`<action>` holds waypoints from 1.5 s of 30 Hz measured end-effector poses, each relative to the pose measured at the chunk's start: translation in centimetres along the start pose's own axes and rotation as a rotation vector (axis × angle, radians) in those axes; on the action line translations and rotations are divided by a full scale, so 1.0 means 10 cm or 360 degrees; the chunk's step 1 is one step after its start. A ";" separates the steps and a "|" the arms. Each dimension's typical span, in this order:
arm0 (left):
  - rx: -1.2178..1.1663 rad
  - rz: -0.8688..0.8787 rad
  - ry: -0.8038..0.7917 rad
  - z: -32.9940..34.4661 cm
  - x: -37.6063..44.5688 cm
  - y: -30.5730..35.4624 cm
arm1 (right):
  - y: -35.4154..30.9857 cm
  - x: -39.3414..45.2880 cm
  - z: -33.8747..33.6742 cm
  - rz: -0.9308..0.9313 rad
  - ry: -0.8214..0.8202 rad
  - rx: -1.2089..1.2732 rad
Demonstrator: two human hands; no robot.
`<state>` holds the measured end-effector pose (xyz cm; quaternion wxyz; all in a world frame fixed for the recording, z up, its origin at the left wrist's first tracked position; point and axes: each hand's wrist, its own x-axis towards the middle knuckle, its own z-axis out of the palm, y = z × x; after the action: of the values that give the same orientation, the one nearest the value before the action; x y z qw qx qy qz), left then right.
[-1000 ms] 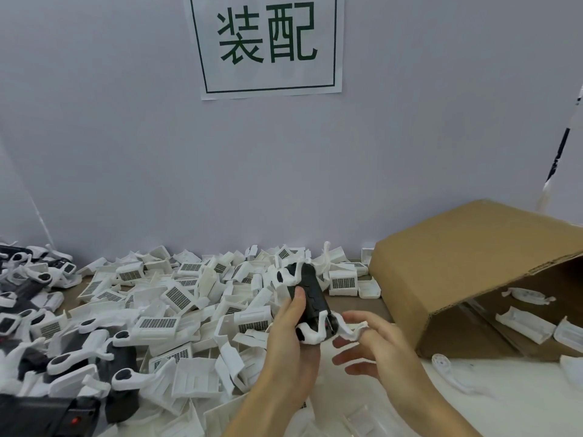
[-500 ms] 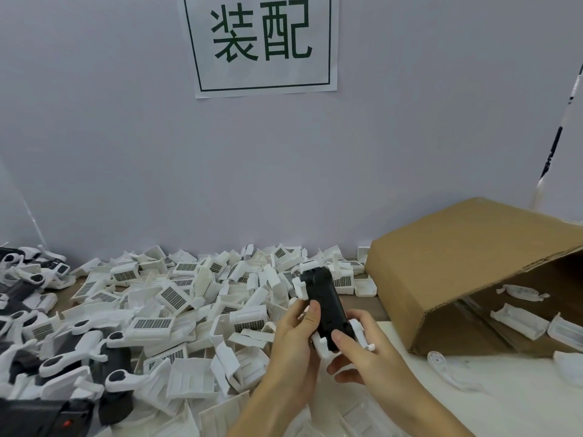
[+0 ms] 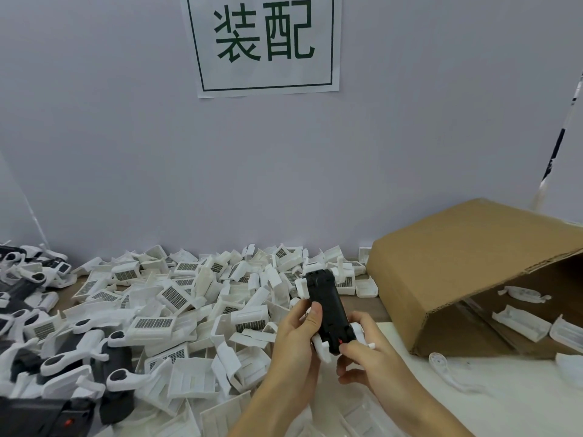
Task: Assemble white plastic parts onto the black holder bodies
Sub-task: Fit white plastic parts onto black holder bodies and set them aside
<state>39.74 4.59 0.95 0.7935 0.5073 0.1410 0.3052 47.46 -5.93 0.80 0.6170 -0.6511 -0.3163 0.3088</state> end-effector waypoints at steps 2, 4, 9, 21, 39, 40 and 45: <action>-0.0009 0.0000 0.0016 0.00 0.00 0.00 | 0.01 0.01 0.00 -0.0001 0.0012 -0.0034; -0.0019 -0.0009 0.0039 0.00 0.01 0.00 | 0.02 0.01 0.00 0.0003 0.0028 -0.0067; -0.0031 -0.0025 0.0029 0.00 0.01 -0.01 | 0.03 0.02 0.01 0.0001 0.0058 -0.0174; -0.0079 -0.0034 0.0013 -0.03 0.04 -0.04 | 0.01 0.01 0.03 -0.0015 0.0082 -0.0123; -0.0025 -0.0003 0.0052 -0.01 0.03 -0.03 | 0.05 0.03 -0.01 0.0012 0.0023 -0.0124; -0.0025 -0.0004 0.0049 -0.01 0.03 -0.03 | 0.05 0.04 0.00 0.0011 0.0027 -0.0133; -0.0043 -0.0024 0.0035 -0.01 0.02 -0.03 | 0.04 0.04 0.01 0.0012 0.0072 -0.0163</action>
<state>39.92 4.74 0.65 0.8010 0.4920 0.1493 0.3067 47.60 -5.59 0.38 0.5887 -0.6898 -0.3152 0.2797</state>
